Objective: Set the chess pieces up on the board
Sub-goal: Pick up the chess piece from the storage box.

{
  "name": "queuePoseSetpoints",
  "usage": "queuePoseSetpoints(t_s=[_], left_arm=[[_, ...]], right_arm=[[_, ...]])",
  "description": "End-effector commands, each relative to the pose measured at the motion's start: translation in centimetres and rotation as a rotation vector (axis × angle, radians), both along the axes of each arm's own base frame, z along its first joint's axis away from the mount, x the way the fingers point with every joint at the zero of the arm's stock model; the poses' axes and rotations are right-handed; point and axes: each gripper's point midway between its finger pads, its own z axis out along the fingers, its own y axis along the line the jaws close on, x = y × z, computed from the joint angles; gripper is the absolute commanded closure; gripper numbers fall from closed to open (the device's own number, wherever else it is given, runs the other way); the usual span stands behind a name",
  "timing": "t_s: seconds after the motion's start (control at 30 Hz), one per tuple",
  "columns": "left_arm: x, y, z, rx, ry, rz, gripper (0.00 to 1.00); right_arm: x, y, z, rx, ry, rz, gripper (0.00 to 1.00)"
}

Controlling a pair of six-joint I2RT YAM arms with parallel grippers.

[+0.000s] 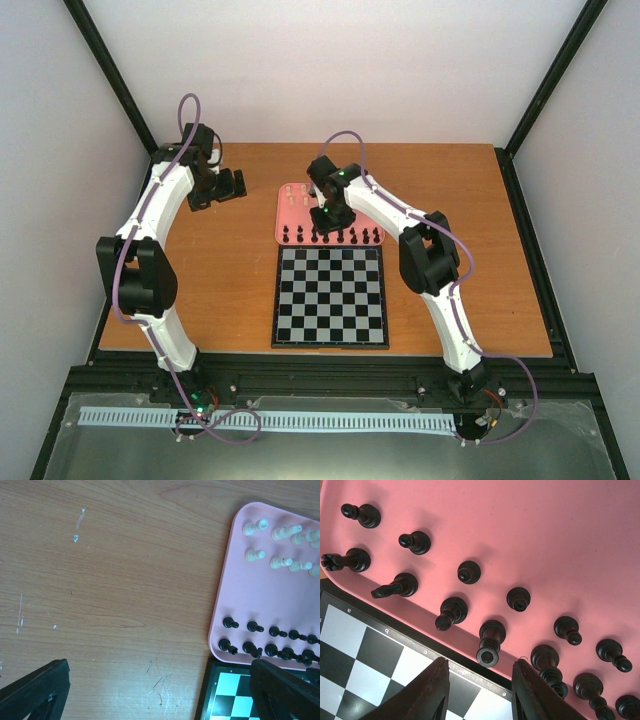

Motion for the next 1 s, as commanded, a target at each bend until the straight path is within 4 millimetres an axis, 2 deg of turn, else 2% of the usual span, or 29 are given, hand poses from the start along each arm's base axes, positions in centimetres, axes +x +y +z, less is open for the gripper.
queuePoseSetpoints(t_s=[0.0,0.77,0.97], left_arm=[[0.7,-0.1,1.3,-0.010,-0.040,0.006,0.00],[0.9,-0.1,0.8,-0.007,-0.024,0.007,0.00],[0.9,0.0,0.7,-0.006,-0.022,0.008,0.00]], right_arm=[[0.6,0.2,0.3,0.006,-0.012,-0.009,0.64],[0.3,0.2,-2.0,-0.009,0.051,-0.010,0.67],[0.4,0.2,-2.5,-0.011,0.055,-0.013,0.71]])
